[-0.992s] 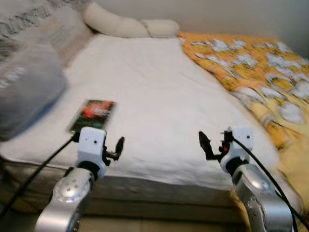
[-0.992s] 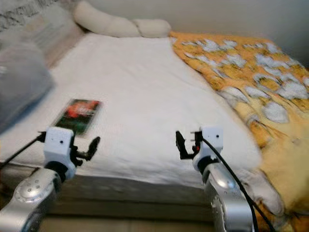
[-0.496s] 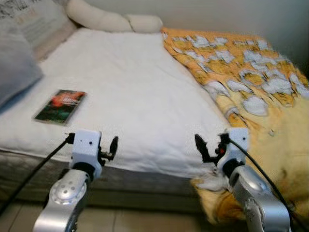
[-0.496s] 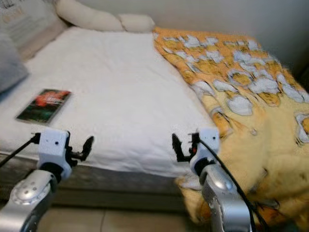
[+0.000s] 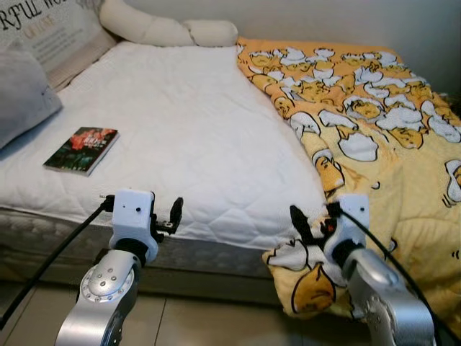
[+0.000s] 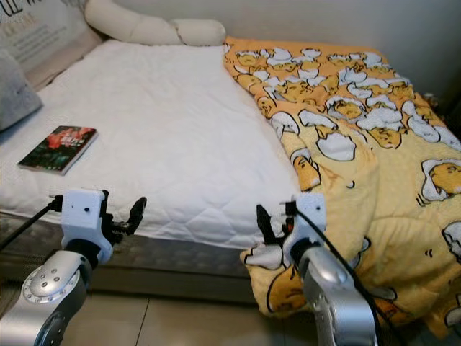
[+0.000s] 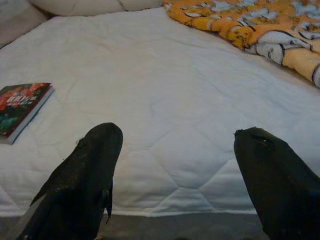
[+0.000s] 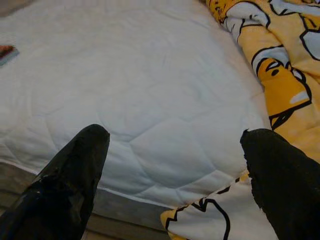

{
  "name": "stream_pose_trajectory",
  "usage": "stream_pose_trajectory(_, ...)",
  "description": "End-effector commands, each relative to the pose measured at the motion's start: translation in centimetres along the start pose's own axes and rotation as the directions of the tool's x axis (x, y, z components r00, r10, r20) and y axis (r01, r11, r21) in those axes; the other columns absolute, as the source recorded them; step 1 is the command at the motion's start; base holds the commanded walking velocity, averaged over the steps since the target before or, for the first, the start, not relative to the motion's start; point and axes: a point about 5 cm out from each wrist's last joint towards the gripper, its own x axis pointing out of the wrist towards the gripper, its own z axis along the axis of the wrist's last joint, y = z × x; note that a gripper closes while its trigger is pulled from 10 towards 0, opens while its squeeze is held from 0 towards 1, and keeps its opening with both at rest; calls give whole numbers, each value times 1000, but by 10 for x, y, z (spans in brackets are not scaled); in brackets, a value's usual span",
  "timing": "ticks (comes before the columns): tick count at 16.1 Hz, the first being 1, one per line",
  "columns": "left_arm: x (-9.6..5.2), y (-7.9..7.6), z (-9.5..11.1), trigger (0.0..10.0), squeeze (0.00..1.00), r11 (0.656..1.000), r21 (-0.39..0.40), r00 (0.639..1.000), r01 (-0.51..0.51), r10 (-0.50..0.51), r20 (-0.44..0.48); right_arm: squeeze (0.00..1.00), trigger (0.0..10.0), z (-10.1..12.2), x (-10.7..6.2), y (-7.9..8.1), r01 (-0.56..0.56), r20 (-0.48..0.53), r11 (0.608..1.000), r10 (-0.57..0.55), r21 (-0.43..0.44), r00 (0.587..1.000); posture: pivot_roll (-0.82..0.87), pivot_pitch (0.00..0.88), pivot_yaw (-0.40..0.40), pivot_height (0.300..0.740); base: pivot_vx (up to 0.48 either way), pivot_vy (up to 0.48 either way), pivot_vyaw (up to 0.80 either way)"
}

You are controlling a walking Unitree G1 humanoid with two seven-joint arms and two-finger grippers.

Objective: Clean up the room

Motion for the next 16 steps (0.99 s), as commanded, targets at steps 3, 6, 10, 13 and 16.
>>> stream_pose_trajectory(3, 0, 0, 1, 10000, 0, 1000, -15, 1000, 2, -2, 6, 0, 10000, 3, 1, -5, 21, -4, 1000, -21, -8, 1000, -44, 0, -23, 740, 0, 0, -781)
stream_pose_trajectory(6, 0, -1, 1, 10000, 0, 1000, -20, 1000, 12, -12, 6, 0, 10000, 6, 5, -5, 25, 4, 1000, -25, -15, 1000, -44, 0, -25, 740, 0, 0, 0)
stream_pose_trajectory(10, 1, -1, 2, 10000, 0, 1000, -17, 1000, 20, -20, 6, 0, 10000, 6, 8, -5, 30, -2, 999, -30, -12, 1000, -39, 0, -21, 740, 0, 0, 0)
stream_pose_trajectory(13, 1, 0, 3, 10000, 0, 1000, -14, 1000, 21, -21, 9, 0, 10000, 7, 12, -7, 39, -6, 999, -39, -18, 999, -36, 0, -21, 740, 186, 0, -533)
stream_pose_trajectory(16, 0, 1, 2, 10000, 0, 1000, -15, 1000, 18, -18, 7, 0, 10000, 9, 12, -7, 31, 3, 999, -31, -18, 1000, -37, 0, -22, 740, 339, 0, 0)
